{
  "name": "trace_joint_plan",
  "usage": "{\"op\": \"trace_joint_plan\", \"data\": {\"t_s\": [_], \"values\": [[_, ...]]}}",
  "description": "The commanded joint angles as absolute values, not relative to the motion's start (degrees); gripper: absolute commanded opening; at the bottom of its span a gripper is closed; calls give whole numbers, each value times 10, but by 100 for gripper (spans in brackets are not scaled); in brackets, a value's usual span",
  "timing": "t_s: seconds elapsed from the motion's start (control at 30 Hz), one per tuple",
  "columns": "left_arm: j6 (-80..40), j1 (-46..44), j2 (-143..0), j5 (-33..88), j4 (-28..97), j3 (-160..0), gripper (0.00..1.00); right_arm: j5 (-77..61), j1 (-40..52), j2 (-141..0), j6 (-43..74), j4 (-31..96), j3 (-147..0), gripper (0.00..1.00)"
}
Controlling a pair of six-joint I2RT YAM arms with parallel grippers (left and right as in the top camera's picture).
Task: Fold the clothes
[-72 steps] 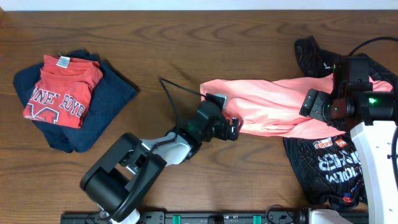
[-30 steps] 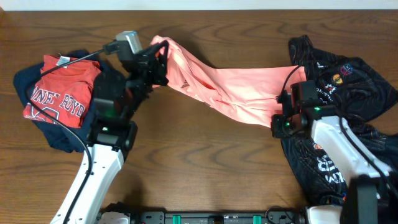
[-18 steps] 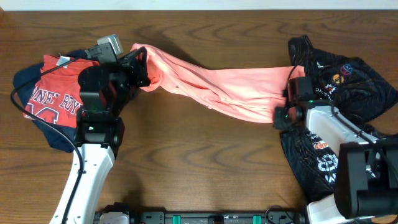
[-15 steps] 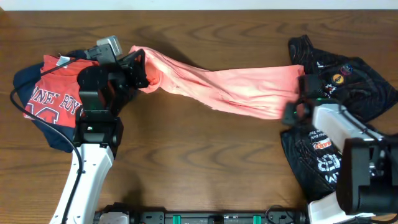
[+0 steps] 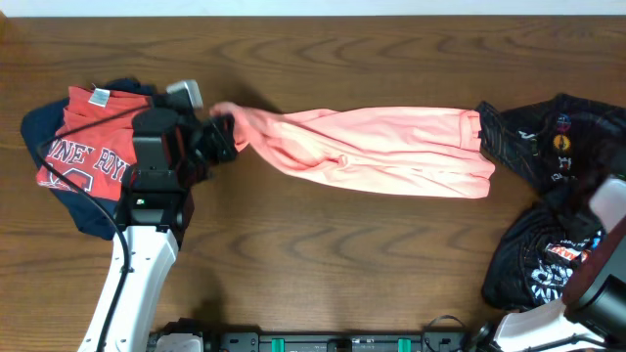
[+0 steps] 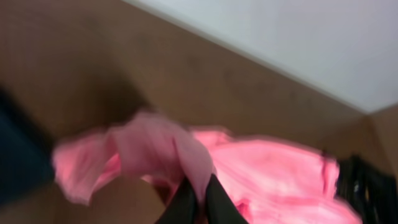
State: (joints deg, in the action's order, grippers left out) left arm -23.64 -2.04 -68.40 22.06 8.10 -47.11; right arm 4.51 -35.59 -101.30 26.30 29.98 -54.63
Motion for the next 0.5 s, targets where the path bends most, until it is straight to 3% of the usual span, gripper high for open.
{"op": "trace_joint_plan", "data": {"t_s": [0.0,0.07,0.17,0.27,0.37,0.47], "values": [[-227,-18,-679,251,134,-473,6,-223,-363,-1022,122,291,-589,59],[-222,-18,-679,251,177,-473,6,-349,-348,-1022,50,298,-613,56],[-203,-23,-679,251,233,-473,6,-363,-305,-1022,15,298,-631,47],[-190,-35,-679,251,266,-473,6,-296,-259,-1023,1,282,-631,40],[-173,-51,-679,250,295,-472,6,-186,-211,-1032,3,263,-631,26],[-155,-56,-679,246,316,-472,6,-133,-186,-1050,4,246,-631,22]]}}
